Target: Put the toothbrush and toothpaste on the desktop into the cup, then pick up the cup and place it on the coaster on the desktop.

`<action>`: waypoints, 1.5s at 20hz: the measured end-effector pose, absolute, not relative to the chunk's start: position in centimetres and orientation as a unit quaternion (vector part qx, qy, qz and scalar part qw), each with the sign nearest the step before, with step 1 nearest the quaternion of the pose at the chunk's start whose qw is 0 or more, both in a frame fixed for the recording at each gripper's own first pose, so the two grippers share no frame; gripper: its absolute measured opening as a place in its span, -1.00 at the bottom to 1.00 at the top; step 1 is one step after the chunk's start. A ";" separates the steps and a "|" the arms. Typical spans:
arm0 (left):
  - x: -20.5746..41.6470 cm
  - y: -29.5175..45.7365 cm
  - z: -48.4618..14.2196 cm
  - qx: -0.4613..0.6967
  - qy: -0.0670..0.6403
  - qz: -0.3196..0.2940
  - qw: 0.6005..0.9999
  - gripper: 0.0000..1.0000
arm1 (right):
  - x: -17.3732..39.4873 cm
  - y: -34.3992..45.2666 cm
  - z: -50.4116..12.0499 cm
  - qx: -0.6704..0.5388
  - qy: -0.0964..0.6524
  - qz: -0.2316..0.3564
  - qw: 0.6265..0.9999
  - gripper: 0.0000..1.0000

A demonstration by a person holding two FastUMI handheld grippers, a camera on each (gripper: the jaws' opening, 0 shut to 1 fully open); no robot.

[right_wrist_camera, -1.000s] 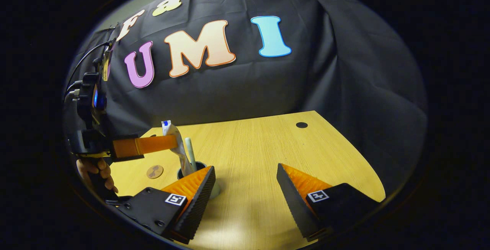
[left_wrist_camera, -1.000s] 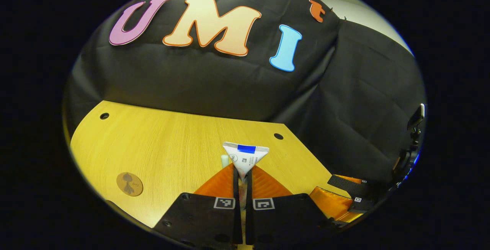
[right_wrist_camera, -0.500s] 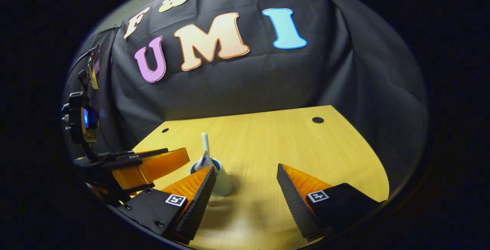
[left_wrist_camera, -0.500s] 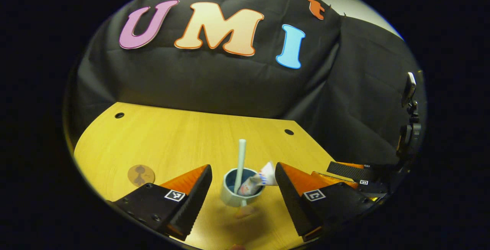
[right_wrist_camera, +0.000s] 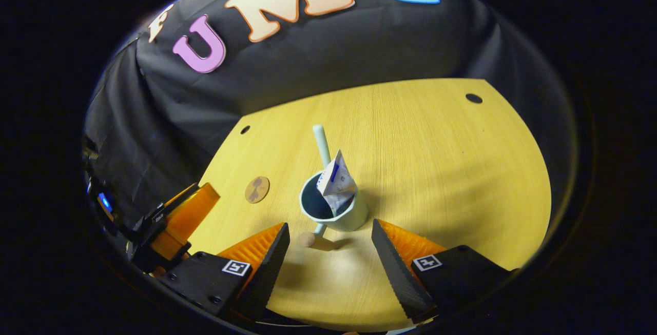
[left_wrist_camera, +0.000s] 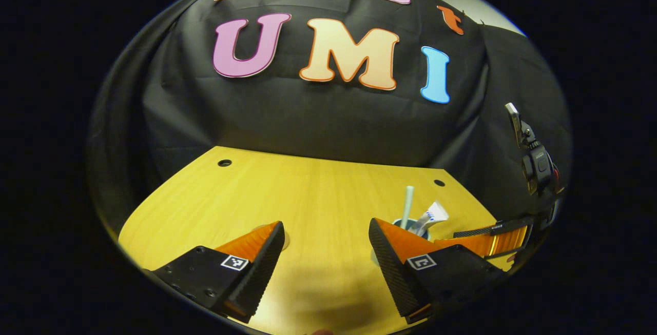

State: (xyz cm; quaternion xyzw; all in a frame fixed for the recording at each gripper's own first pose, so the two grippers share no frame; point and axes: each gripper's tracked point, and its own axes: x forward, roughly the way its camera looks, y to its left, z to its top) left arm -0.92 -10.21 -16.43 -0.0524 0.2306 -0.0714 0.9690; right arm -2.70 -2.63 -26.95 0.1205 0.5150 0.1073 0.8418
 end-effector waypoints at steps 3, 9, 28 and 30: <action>-0.9 -6.3 -16.6 -0.050 0.232 -0.051 0.970 0.90 | -2.4 -2.1 -29.1 0.094 0.556 0.090 0.821 0.97; -1.0 -0.9 -17.1 -0.043 0.233 -0.021 0.971 0.91 | -2.8 -0.5 -31.7 0.073 0.614 0.081 0.782 0.97; -1.9 5.1 -18.1 -0.040 0.247 0.012 0.968 0.90 | -2.9 -1.8 -34.7 -0.004 0.672 0.098 0.734 -0.35; -1.5 5.0 -18.1 -0.041 0.247 0.007 0.968 0.90 | -2.8 -1.6 -34.7 -0.018 0.661 0.104 0.743 -0.44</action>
